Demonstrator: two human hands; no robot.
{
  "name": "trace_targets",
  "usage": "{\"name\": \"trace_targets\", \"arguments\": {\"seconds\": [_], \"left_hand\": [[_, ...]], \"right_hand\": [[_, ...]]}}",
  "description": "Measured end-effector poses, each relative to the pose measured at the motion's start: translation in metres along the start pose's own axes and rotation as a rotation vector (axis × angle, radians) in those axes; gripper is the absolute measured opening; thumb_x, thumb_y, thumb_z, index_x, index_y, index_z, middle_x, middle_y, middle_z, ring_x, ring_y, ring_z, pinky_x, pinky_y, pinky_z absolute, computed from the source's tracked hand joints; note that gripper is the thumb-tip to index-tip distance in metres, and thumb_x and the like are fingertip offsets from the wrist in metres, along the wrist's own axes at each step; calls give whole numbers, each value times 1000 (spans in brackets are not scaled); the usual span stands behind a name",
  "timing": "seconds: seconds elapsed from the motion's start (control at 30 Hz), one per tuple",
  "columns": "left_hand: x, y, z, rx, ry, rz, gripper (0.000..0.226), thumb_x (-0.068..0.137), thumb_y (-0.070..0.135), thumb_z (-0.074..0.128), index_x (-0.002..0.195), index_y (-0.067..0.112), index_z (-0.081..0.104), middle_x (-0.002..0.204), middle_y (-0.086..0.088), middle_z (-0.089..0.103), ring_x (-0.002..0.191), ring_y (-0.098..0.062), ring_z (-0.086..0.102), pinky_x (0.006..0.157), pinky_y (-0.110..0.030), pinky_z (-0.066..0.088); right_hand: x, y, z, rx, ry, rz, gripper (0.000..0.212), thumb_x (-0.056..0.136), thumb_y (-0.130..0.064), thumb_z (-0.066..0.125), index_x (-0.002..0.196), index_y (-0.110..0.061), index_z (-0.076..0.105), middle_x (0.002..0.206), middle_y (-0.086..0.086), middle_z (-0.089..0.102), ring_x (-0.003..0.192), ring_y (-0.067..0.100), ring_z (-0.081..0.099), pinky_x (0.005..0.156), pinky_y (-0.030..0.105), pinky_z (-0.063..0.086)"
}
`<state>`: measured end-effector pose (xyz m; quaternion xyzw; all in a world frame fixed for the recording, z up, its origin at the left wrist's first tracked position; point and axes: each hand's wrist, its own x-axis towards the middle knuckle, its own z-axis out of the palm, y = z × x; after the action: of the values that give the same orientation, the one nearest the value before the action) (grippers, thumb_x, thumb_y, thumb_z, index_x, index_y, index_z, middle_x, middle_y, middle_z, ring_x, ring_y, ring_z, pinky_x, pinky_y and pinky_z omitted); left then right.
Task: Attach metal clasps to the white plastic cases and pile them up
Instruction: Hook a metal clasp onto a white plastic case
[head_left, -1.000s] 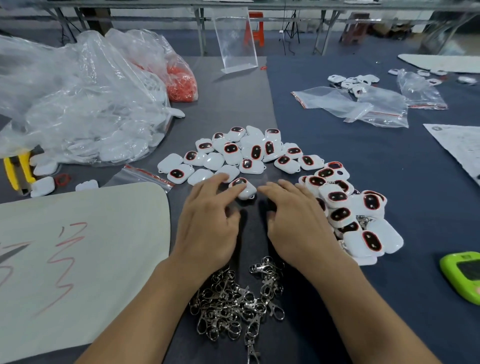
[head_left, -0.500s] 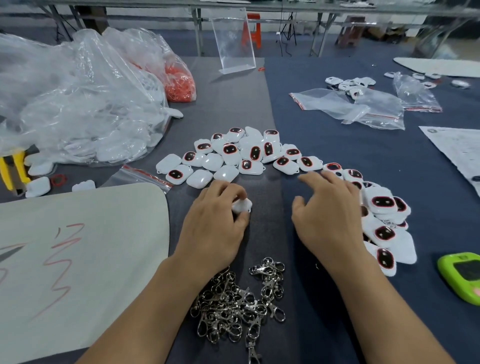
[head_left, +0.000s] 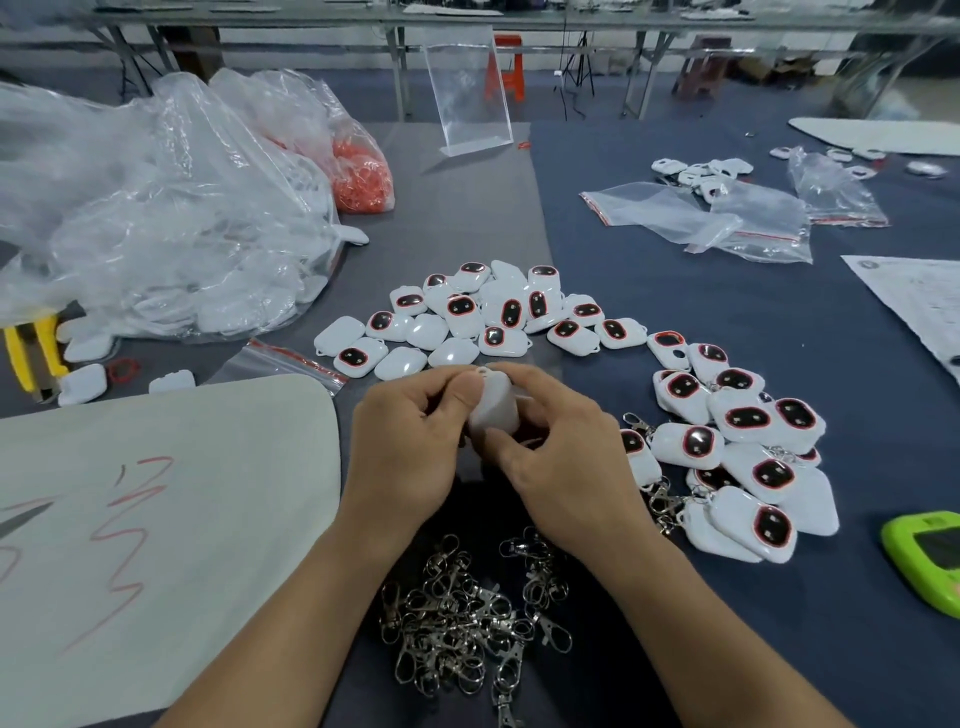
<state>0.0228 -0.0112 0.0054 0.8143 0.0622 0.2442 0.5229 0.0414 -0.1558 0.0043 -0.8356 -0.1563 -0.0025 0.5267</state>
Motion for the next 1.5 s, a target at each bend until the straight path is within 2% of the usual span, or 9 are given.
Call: {"name": "trace_targets", "arguments": {"seconds": [0.2, 0.37, 0.47, 0.6, 0.77, 0.9, 1.03, 1.23, 1.5], "left_hand": [[-14, 5, -10, 379, 151, 191, 10, 83, 42, 76, 90, 35, 78, 73, 21, 72, 67, 0, 66, 67, -28, 54], [-19, 12, -18, 390, -564, 99, 28, 66, 61, 70, 88, 43, 74, 86, 29, 68, 83, 3, 64, 76, -29, 52], [-19, 15, -19, 426, -712, 153, 33, 65, 58, 71, 96, 47, 75, 111, 32, 62, 102, 1, 61, 91, -35, 50], [-19, 14, -22, 431, -758, 187, 31, 68, 45, 71, 98, 49, 77, 109, 29, 64, 106, -2, 61, 95, -36, 49], [-26, 7, -14, 394, -578, 196, 12, 76, 35, 80, 88, 38, 80, 87, 20, 71, 83, -2, 64, 80, -31, 50], [-25, 3, -17, 415, -339, 106, 20, 73, 52, 69, 86, 41, 78, 68, 20, 70, 69, -1, 64, 68, -26, 51], [-19, -1, -17, 419, -168, 95, 10, 80, 44, 75, 88, 40, 80, 73, 25, 72, 71, 4, 66, 68, -14, 51], [-11, -2, -15, 273, -139, 42, 14, 80, 22, 81, 88, 33, 82, 77, 25, 72, 75, 9, 66, 68, -1, 43], [-11, 0, -9, 205, -119, -4, 19, 76, 29, 85, 70, 45, 74, 68, 30, 69, 66, 12, 65, 62, -2, 41]], "right_hand": [[6, 6, -6, 76, 45, 71, 21, 93, -11, 71, 101, -29, 75, 82, -10, 76, 69, 3, 65, 68, 27, 54], [7, 9, -8, 40, 44, 109, 17, 94, -13, 66, 98, -29, 70, 83, -8, 74, 79, 15, 70, 80, 43, 57], [7, 11, -8, 6, -2, 79, 18, 95, -12, 63, 101, -28, 69, 84, -12, 75, 80, 9, 69, 80, 38, 57], [6, 11, -8, -36, -16, 83, 15, 92, -15, 65, 100, -28, 68, 86, -11, 75, 83, 12, 69, 84, 42, 56], [6, 13, -8, 3, -21, 77, 16, 91, -14, 65, 98, -28, 69, 87, -10, 77, 85, 14, 72, 86, 46, 58], [5, 14, -10, 134, -61, 79, 17, 92, -7, 65, 99, -23, 70, 92, -6, 78, 87, 14, 71, 87, 44, 57], [8, 13, -12, 315, -81, 109, 14, 81, -11, 62, 94, -16, 67, 87, 7, 75, 77, 14, 65, 78, 39, 52], [12, 11, -14, 473, 10, 165, 22, 90, 8, 49, 104, -7, 57, 83, 9, 77, 73, 22, 73, 65, 32, 59], [4, 13, -16, 217, -53, 103, 19, 79, -8, 80, 90, -24, 80, 78, -5, 77, 73, 8, 69, 70, 31, 59]]}}
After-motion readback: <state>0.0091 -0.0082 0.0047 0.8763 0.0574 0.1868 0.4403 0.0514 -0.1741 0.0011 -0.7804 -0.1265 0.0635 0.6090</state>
